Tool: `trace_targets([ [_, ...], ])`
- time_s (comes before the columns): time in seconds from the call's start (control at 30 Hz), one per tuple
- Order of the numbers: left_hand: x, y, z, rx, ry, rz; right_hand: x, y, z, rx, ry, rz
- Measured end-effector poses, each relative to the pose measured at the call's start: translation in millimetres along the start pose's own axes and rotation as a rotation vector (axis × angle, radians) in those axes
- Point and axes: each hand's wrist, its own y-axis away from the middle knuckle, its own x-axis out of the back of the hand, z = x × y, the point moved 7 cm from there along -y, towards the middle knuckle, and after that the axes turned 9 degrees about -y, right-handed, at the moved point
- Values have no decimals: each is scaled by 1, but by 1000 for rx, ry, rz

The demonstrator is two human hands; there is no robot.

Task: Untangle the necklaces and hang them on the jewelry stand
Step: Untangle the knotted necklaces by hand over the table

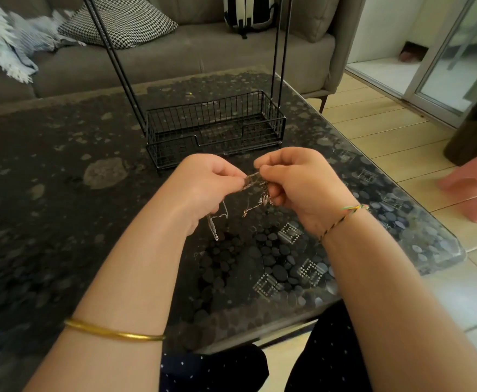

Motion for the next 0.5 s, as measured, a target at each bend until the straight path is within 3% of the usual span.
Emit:
trace_targets([
  [0.2, 7, -1, 1, 38, 38, 102, -10, 1, -1, 14, 147, -90],
  [0.33, 5, 0, 1, 43, 14, 78, -9, 1, -5, 93, 292, -56],
  [0.5, 1, 3, 5, 6, -45, 10, -5, -1, -5, 116, 228, -20],
])
